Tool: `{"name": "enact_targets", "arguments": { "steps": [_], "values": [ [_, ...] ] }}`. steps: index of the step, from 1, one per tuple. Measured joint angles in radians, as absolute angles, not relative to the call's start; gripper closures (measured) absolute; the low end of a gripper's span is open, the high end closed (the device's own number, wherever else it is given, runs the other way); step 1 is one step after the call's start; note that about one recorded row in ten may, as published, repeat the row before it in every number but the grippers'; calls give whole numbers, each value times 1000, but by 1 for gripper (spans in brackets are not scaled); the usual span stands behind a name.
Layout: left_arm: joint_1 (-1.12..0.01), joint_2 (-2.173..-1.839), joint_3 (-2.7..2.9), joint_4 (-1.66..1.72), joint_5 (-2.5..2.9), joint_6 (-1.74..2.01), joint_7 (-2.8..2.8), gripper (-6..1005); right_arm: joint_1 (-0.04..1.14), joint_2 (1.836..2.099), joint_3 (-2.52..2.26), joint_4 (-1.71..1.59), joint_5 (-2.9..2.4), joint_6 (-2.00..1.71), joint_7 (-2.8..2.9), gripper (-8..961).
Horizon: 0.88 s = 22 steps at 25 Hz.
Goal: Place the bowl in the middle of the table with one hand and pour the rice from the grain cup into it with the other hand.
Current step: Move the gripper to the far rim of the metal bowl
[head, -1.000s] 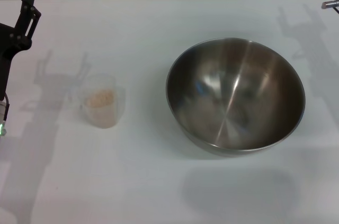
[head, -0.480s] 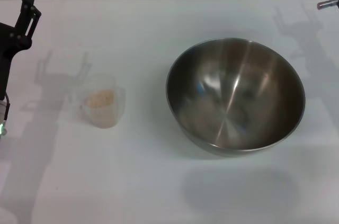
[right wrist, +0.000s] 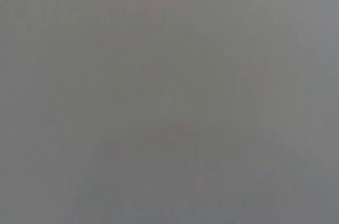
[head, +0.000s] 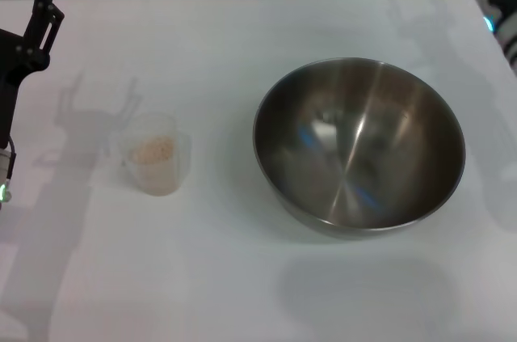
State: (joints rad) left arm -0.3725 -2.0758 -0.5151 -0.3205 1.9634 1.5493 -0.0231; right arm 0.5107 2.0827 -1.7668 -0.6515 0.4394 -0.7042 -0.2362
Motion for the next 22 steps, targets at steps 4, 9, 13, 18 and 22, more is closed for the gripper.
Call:
{"name": "enact_targets", "arguments": {
  "steps": [4, 9, 13, 18, 22],
  "values": [
    [-375, -2075, -522, -318, 1962, 1549, -23, 127, 472, 2083, -1764, -917, 439, -341, -178, 295],
    [-374, -2075, -524, -313, 1957, 1549, -23, 127, 433, 2081, -1693, -1310, 440, 293, -137, 296],
    [-369, -2076, -543, -312, 1955, 1540, -23, 127, 437, 2079, -1573, -1573, 497, 793, -155, 298],
    [-361, -2075, -552, -312, 1955, 1548, -23, 127, 558, 2070, -1345, -1661, 553, 1323, -200, 300],
    [-357, -2075, -551, -311, 1957, 1564, -23, 127, 664, 2048, -1214, -1557, 546, 1560, -284, 303]
  ]
}}
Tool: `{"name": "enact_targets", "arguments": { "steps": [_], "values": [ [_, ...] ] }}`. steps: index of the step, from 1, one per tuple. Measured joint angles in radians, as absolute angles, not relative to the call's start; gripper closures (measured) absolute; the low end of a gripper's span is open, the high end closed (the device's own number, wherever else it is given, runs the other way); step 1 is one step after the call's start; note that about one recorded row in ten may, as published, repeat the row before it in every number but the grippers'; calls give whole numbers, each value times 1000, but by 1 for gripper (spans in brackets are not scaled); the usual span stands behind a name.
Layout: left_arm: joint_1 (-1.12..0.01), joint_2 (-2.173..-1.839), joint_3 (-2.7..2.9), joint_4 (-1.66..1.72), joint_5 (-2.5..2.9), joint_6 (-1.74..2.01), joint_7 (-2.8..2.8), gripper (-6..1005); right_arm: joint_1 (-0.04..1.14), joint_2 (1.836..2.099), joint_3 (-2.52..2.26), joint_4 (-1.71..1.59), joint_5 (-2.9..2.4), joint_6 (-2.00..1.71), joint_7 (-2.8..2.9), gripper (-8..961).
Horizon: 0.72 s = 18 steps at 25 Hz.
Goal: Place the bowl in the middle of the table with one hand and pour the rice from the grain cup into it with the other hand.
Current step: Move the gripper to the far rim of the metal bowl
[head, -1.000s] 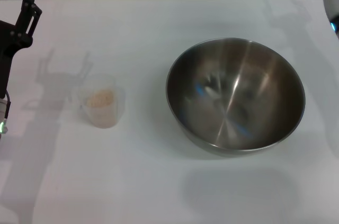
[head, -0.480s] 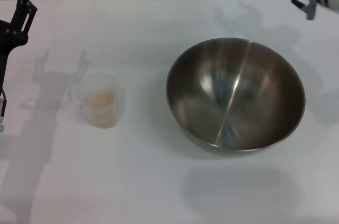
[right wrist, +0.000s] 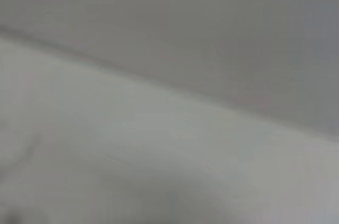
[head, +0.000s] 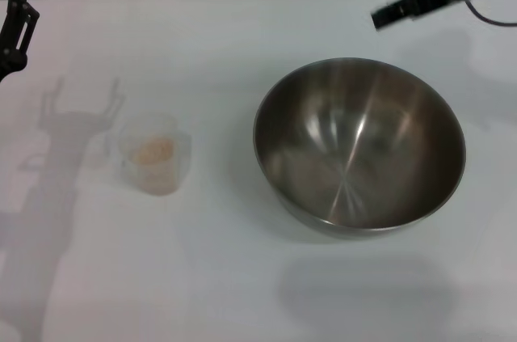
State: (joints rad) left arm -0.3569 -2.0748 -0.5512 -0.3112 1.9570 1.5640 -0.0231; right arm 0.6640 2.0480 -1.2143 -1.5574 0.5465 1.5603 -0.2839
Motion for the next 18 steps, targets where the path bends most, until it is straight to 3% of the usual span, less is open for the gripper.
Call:
{"name": "enact_targets", "arguments": {
  "steps": [5, 18],
  "values": [
    [-351, -2075, -551, -311, 1957, 1572, -23, 127, 718, 2026, -1187, -1461, 495, 1639, -351, 305],
    [-343, -2076, -551, -313, 1960, 1594, -23, 127, 758, 2043, -1196, -1290, 404, 1625, -463, 312]
  ]
}}
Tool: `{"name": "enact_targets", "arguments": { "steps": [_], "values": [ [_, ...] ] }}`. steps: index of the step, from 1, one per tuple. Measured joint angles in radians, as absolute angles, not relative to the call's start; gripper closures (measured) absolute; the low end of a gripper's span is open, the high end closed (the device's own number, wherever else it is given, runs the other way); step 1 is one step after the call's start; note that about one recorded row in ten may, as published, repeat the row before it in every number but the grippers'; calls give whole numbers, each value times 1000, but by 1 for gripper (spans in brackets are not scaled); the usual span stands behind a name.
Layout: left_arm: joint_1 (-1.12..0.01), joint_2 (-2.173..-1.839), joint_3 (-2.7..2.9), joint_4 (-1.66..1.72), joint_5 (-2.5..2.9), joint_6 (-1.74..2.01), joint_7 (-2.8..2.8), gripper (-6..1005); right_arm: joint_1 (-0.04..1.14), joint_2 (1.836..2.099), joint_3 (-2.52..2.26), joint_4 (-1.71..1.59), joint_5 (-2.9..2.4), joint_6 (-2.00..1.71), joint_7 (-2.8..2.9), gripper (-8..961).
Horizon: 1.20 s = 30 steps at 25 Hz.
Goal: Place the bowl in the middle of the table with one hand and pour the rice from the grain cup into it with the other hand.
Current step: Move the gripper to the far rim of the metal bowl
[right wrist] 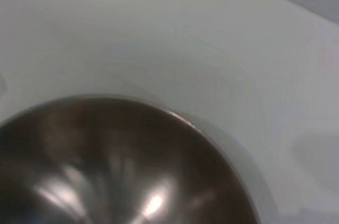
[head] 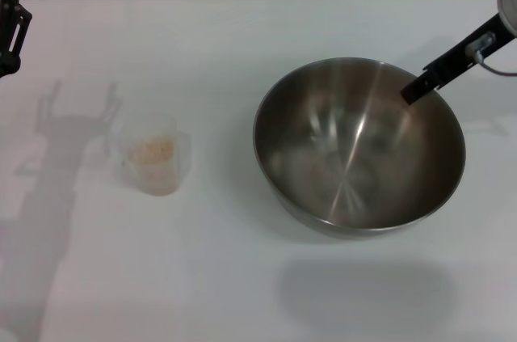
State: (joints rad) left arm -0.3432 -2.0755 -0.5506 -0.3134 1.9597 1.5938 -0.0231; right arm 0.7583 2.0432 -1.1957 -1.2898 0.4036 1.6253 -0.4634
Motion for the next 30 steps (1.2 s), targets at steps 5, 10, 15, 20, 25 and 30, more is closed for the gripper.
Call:
{"name": "enact_targets", "arguments": {
  "steps": [5, 10, 15, 20, 25, 30],
  "values": [
    [-344, -2075, -550, -314, 1960, 1594, -23, 126, 761, 2052, -1191, -1190, 408, 1569, -519, 315],
    [-341, -2075, -550, -313, 1960, 1599, -23, 126, 765, 2059, -1193, -1133, 409, 1537, -545, 318],
    [-331, -2075, -551, -312, 1959, 1613, -23, 126, 762, 2065, -1191, -1116, 408, 1512, -559, 321],
    [-323, -2073, -551, -311, 1955, 1626, -23, 126, 755, 2069, -1187, -1123, 408, 1498, -561, 323],
    [-322, -2072, -551, -310, 1955, 1635, -23, 126, 758, 2069, -1185, -1115, 406, 1495, -568, 441],
    [-321, -2072, -551, -310, 1954, 1637, -23, 128, 757, 2069, -1185, -1119, 408, 1493, -573, 774]
  ]
}}
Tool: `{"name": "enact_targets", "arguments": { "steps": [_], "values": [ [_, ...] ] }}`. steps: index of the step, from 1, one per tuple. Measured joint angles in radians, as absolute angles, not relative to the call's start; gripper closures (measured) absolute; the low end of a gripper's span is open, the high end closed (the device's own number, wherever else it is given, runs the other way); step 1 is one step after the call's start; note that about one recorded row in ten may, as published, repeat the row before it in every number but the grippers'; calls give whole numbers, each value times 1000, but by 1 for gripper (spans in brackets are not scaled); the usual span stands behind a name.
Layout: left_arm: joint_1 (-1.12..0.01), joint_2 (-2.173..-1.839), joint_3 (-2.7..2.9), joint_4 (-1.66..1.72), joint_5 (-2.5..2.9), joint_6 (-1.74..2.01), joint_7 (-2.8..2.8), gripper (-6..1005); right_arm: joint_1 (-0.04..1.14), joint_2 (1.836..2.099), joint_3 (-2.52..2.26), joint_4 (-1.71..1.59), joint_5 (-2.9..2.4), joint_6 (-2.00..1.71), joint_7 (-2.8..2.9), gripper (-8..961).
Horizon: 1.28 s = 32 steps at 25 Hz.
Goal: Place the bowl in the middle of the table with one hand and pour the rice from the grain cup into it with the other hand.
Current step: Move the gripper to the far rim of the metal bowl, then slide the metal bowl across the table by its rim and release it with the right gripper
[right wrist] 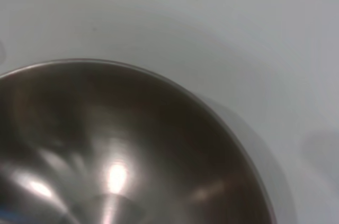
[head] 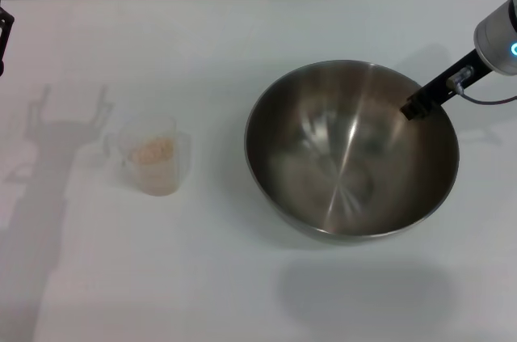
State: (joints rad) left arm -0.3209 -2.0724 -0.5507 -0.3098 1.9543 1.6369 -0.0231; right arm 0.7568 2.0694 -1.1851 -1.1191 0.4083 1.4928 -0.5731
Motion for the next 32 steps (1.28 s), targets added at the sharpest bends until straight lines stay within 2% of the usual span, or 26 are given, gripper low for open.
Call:
{"name": "enact_targets", "arguments": {
  "steps": [5, 15, 32],
  "values": [
    [-321, -2072, -551, -310, 1955, 1643, -23, 127, 743, 2069, -1181, -1162, 411, 1473, -574, 937],
    [-320, -2073, -551, -314, 1954, 1649, -23, 127, 682, 2075, -1177, -1254, 565, 1376, -722, 947],
    [-329, -2074, -551, -319, 1954, 1649, -23, 128, 723, 2074, -1211, -1110, 686, 1416, -853, 952]
  ]
}}
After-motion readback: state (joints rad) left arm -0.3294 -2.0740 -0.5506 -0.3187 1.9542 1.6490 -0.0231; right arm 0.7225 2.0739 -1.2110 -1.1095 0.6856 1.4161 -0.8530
